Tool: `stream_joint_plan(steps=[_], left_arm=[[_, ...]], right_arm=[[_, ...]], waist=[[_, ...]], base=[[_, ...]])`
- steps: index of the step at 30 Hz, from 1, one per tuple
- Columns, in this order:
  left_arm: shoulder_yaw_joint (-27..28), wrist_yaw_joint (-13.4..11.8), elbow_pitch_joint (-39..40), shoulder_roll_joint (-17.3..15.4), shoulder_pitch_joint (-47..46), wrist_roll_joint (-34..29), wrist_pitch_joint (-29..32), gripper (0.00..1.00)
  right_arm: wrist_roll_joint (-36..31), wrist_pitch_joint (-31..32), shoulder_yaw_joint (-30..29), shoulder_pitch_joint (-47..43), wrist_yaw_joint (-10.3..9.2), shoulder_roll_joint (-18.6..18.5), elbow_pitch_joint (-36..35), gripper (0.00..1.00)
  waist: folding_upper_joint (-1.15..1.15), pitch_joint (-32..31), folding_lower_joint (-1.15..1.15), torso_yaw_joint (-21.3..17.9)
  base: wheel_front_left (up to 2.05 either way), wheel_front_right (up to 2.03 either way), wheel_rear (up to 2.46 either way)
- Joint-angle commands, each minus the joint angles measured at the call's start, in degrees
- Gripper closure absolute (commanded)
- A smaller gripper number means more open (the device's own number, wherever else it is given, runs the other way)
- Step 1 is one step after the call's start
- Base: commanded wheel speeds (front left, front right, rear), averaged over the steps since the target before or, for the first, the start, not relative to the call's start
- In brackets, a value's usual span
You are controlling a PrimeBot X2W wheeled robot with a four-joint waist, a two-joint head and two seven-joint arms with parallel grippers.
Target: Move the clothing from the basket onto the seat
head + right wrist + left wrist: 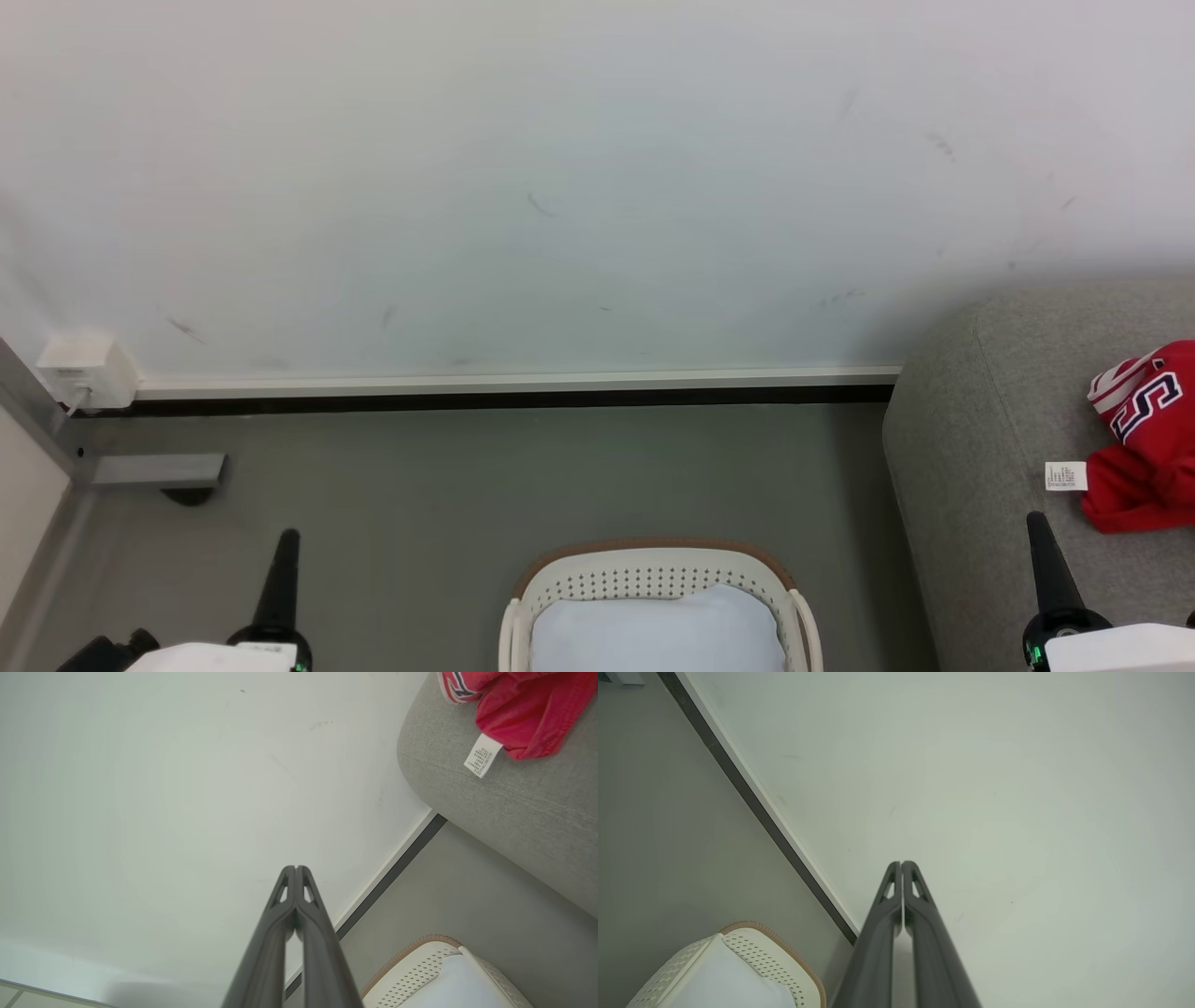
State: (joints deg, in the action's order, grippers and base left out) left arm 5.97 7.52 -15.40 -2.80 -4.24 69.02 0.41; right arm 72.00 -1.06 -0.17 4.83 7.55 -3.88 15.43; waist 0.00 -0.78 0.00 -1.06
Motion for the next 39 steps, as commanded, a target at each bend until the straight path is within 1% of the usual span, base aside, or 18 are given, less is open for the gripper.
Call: stream_joint_plan(steps=[1,19,39], left_arm=[[0.2,0.0,0.6,-0.3,-0.9,1.0,0.3,1.0],[0.4,0.0,0.9,-0.2,-1.6,10.2,2.7,1.0],[0.6,-0.1,1.2,-0.2,-2.1,18.6,5.1,1.0]], right_arm=[[1.0,0.2,-0.3,1.4,-0.07,-0.5,-0.6,1.0],[9.5,2.6,-2.1,1.4,-0.09,-0.5,-1.0,1.0],[17.4,5.2,-3.9,1.5,-0.11,-0.4,-1.4,1.0]], waist=[[0.0,0.0,0.0,0.0],[0.0,0.3,0.0,0.4],[0.0,0.7,0.0,0.8]], base=[[0.0,0.0,0.0],[0.0,0.0,0.0],[0.0,0.0,0.0]])
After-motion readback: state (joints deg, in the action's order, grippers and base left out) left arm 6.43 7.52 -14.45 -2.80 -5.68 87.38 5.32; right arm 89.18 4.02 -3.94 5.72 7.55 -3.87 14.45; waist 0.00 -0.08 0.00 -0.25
